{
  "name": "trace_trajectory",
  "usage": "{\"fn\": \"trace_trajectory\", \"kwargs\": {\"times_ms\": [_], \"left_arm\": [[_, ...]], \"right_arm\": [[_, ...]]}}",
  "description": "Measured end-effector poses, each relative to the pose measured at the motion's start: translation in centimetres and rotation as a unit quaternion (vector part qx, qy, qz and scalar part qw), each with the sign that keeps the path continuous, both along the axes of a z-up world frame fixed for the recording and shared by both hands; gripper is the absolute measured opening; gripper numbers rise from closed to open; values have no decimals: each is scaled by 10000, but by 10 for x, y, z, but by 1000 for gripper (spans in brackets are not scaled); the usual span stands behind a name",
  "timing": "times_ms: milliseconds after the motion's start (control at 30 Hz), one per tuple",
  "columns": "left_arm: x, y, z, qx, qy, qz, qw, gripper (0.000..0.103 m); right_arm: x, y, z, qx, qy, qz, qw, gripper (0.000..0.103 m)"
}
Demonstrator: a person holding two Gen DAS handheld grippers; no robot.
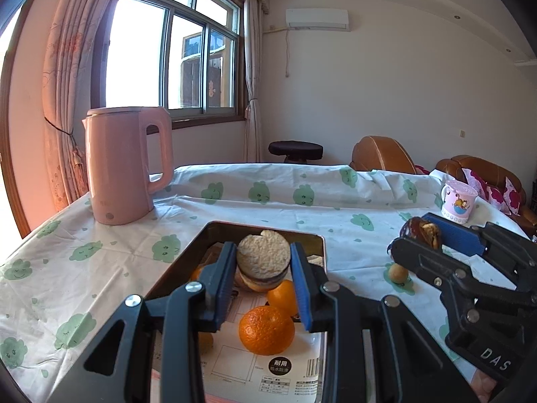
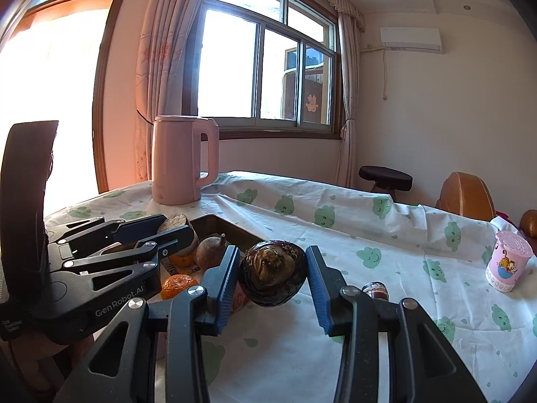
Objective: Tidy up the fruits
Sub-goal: 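Lift the jar and the dark fruit and carry them toward the pink tin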
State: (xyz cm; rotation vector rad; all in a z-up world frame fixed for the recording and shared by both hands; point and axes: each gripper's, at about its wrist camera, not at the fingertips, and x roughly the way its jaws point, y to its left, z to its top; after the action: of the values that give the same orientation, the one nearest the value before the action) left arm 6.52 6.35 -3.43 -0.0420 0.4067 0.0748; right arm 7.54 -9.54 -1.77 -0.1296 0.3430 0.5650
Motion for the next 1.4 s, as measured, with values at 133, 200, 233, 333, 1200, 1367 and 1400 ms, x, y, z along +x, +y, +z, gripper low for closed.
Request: {"fn": "trace_trajectory", "kwargs": {"times_ms": [133,200,233,333,1200,1367,1400], "left_arm": [[0,12,-1,-32,50,99,9999,34],[0,16,-2,-37,75,143,9999,34],[0,18,-3,-40,95,160,9998,34],[-1,25,-4,-59,141,209,9997,34],[9,63,-15,-245,588,444,9970,34],[11,62,-16,-210,680,436,9965,34],[11,62,-17,-208,692,423,9965,34]], "right_arm": [[-2,10,1,-18,12,114,9999,43],[-3,16,1,-28,22,166,9999,43],[-3,18,1,-35,29,190,9998,43],[-4,26,1,-72,35,258,9996,43],[-3,81,-24,-649,501,855,9930,43],[4,84,-28,-737,726,914,9904,43],[4,83,-29,-718,755,919,9903,43]]}}
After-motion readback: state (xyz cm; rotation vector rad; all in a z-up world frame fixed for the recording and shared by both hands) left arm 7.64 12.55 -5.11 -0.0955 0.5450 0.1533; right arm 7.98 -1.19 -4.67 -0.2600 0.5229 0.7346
